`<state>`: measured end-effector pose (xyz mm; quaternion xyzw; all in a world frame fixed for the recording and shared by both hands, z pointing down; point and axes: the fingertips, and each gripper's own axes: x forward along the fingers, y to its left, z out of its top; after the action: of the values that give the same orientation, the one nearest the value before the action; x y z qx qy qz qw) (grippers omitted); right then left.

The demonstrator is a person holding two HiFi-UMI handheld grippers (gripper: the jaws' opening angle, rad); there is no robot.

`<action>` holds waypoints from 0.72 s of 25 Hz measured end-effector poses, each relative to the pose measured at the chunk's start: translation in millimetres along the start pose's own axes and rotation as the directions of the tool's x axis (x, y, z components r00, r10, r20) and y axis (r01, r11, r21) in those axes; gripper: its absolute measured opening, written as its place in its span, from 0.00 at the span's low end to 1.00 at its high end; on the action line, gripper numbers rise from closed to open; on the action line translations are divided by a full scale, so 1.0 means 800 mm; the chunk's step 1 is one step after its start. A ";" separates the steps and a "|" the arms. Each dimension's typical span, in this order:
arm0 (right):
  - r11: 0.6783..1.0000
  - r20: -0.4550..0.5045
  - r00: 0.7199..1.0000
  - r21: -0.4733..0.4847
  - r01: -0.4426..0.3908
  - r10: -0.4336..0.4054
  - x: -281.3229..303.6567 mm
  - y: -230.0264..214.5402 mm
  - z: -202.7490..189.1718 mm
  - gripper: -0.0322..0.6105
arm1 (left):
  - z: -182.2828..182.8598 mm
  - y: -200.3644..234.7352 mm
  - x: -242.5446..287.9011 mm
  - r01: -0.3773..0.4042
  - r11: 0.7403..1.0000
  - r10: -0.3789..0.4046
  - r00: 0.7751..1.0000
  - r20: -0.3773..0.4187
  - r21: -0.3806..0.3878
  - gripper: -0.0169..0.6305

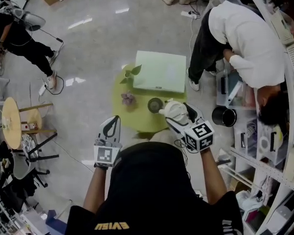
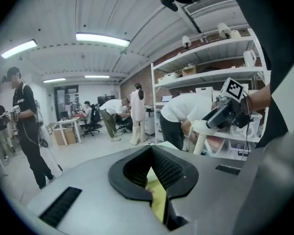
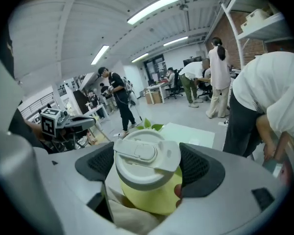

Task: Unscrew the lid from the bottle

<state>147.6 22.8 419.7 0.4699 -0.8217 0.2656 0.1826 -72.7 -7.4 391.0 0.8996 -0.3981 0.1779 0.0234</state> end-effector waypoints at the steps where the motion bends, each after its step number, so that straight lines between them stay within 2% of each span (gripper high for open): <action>1: 1.000 0.023 1.000 0.018 0.014 -0.014 -0.005 0.000 0.004 0.70 | 0.005 0.002 0.001 0.003 1.000 -0.003 1.000 0.010 -0.014 0.05; 4: 0.996 0.086 0.994 0.064 0.060 -0.065 -0.024 0.003 0.014 0.66 | 0.019 0.010 0.008 0.000 0.998 0.003 0.999 0.049 -0.058 0.05; 8: 0.991 0.121 0.987 0.089 0.100 -0.110 -0.035 -0.004 0.017 0.66 | 0.031 0.011 0.020 0.006 0.998 0.000 0.996 0.090 -0.069 0.05; 12: 0.993 0.128 0.988 0.089 0.075 -0.086 -0.032 -0.003 0.017 0.65 | 0.034 0.002 0.023 0.010 0.997 -0.001 0.994 0.112 -0.075 0.05; 18: 0.998 0.138 0.989 0.033 0.048 -0.052 -0.022 0.013 0.052 0.65 | 0.038 0.012 0.012 -0.024 0.993 0.039 0.990 0.134 -0.114 0.05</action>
<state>144.8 14.0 374.5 0.5103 -0.8165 0.2396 0.1245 -64.3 -26.2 364.6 0.9006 -0.4222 0.0937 0.0437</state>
